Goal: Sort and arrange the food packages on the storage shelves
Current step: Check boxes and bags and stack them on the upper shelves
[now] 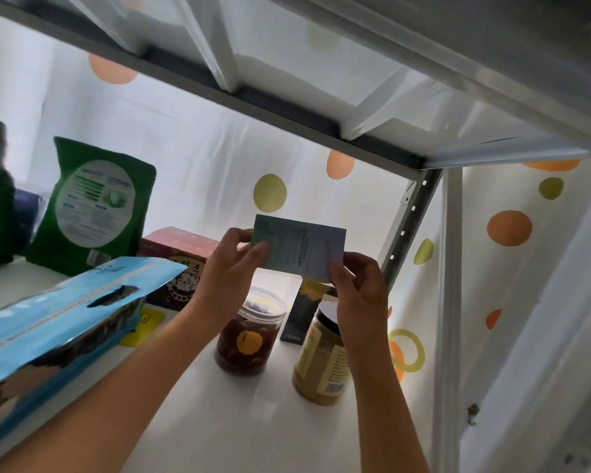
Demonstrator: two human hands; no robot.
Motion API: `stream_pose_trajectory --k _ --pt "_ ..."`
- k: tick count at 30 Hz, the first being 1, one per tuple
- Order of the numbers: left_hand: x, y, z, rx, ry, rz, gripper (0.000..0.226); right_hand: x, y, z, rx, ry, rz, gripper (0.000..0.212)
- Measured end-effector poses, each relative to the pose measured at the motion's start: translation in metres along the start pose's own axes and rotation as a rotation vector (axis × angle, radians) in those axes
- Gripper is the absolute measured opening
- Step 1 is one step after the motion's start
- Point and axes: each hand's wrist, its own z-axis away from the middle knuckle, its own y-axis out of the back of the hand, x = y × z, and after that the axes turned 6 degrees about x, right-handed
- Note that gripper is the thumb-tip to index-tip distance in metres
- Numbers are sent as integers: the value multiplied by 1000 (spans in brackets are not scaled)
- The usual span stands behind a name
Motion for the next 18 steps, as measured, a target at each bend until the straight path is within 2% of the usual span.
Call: stream_pose_trajectory --k 3,7,9,11,13,16,18 --pt "-1 2 -2 -1 8 13 17 3 0 0 17 -18 3 26" --pt "-1 5 -1 -22 26 -17 58 -1 3 3 -16 26 26 62" --pt "-1 4 2 -23 7 -45 62 -4 5 4 -36 46 34 66" --pt "1 4 5 -21 5 -4 59 -8 6 4 -37 56 47 63" --pt "5 4 7 -31 22 55 54 -9 8 4 -12 54 47 50" --pt "13 0 10 -24 75 178 38 -11 9 4 37 7 48 29" --pt "14 -2 10 -22 87 221 27 -11 9 2 73 -17 34 24"
